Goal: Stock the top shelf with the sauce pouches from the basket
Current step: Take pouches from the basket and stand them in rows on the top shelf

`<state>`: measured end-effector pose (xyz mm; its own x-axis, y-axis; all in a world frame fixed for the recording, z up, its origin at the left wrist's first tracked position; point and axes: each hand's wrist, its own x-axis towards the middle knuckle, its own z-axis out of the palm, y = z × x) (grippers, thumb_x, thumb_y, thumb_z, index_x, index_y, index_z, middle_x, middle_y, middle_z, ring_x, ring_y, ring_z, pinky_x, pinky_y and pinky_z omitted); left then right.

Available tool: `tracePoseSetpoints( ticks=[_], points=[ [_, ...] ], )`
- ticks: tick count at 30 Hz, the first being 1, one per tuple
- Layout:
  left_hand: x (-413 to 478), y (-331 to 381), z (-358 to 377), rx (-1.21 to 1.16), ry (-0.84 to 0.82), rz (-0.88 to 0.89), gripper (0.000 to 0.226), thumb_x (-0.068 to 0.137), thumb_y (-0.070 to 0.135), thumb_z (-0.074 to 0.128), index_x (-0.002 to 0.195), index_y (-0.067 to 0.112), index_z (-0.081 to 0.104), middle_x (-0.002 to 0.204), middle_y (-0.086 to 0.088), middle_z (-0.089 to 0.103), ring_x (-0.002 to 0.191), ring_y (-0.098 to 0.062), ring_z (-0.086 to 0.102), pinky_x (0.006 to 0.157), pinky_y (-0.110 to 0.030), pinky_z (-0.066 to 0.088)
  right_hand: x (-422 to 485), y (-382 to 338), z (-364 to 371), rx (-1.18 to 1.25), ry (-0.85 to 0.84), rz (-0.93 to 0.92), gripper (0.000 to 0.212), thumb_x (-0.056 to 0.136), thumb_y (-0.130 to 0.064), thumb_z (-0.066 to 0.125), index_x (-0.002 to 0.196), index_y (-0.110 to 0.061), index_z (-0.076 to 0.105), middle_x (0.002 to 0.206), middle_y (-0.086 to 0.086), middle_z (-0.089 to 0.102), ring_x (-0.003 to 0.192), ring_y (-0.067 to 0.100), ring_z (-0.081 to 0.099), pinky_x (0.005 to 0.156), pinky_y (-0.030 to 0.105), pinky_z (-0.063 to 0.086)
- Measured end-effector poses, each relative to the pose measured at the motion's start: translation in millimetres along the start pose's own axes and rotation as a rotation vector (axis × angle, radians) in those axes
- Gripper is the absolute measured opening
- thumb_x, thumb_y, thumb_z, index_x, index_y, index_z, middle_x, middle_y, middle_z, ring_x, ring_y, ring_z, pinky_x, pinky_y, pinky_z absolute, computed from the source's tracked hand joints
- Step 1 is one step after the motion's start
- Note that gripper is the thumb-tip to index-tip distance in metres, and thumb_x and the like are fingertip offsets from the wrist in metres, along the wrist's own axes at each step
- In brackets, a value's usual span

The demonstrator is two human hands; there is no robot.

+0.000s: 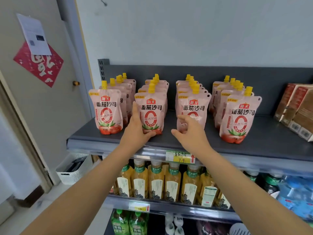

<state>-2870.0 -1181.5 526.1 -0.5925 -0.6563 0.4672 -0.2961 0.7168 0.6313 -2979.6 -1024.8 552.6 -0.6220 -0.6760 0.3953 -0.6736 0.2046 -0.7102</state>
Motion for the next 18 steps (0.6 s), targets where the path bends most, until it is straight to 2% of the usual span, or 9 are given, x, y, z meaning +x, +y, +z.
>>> tracePoseSetpoints(
  ticks=[3,5,7,10,12,15,18],
  points=[
    [3,-6,2,-0.088,-0.021,0.024,0.129,0.074,0.028,0.082,0.147,0.032,-0.025,0.158,-0.002,0.023,0.140,-0.017,0.033,0.109,-0.033,0.033,16,-9,27,0.125,-0.050,0.030,0.069,0.086,-0.020,0.067,0.146,-0.017,0.032,0.142,0.004,0.046,0.122,0.019,0.050,0.095,0.027,0.043],
    [8,-9,0,-0.129,-0.049,0.039,0.130,0.075,0.024,0.081,0.146,0.032,-0.027,0.157,0.000,0.024,0.139,-0.015,0.035,0.110,-0.032,0.035,29,-15,42,0.186,-0.050,0.048,0.076,0.086,-0.017,0.067,0.149,-0.017,0.024,0.147,0.003,0.041,0.129,0.020,0.046,0.103,0.032,0.042],
    [13,-12,-2,-0.137,-0.085,0.057,0.130,0.076,0.021,0.081,0.145,0.029,-0.029,0.155,-0.001,0.030,0.135,-0.013,0.039,0.104,-0.023,0.035,41,-19,52,0.244,-0.041,0.076,0.077,0.087,-0.016,0.065,0.150,-0.019,0.021,0.147,0.003,0.041,0.131,0.020,0.045,0.105,0.038,0.043],
    [20,-15,-5,-0.136,-0.117,0.088,0.130,0.074,0.022,0.082,0.147,0.023,-0.025,0.149,-0.001,0.037,0.127,-0.010,0.045,0.094,-0.014,0.036,52,-17,67,0.207,0.009,0.091,0.064,0.087,-0.018,0.064,0.144,-0.018,0.036,0.136,0.002,0.053,0.124,0.019,0.051,0.101,0.041,0.046],
    [24,-18,-9,-0.196,-0.115,0.108,0.123,0.069,0.019,0.085,0.149,0.022,-0.008,0.140,0.005,0.041,0.120,-0.004,0.046,0.087,-0.004,0.037,55,-17,71,0.178,0.057,0.097,0.046,0.089,-0.022,0.061,0.132,-0.014,0.048,0.126,0.002,0.060,0.115,0.019,0.056,0.097,0.040,0.049],
    [27,-19,-20,-0.285,-0.073,0.121,0.089,0.070,0.017,0.084,0.137,0.021,0.025,0.121,0.016,0.049,0.106,0.006,0.051,0.079,-0.005,0.045,57,-19,68,0.217,0.126,0.068,0.028,0.096,-0.022,0.051,0.121,-0.010,0.055,0.113,0.000,0.062,0.102,0.013,0.058,0.086,0.027,0.049],
    [33,-17,-28,-0.441,-0.030,0.083,0.028,0.094,0.021,0.059,0.119,0.021,0.046,0.108,0.018,0.056,0.099,0.012,0.054,0.075,-0.006,0.046,59,-20,66,0.198,0.169,0.038,0.024,0.098,-0.021,0.046,0.116,-0.008,0.055,0.103,-0.004,0.058,0.094,0.009,0.054,0.076,0.017,0.041]
  ],
)
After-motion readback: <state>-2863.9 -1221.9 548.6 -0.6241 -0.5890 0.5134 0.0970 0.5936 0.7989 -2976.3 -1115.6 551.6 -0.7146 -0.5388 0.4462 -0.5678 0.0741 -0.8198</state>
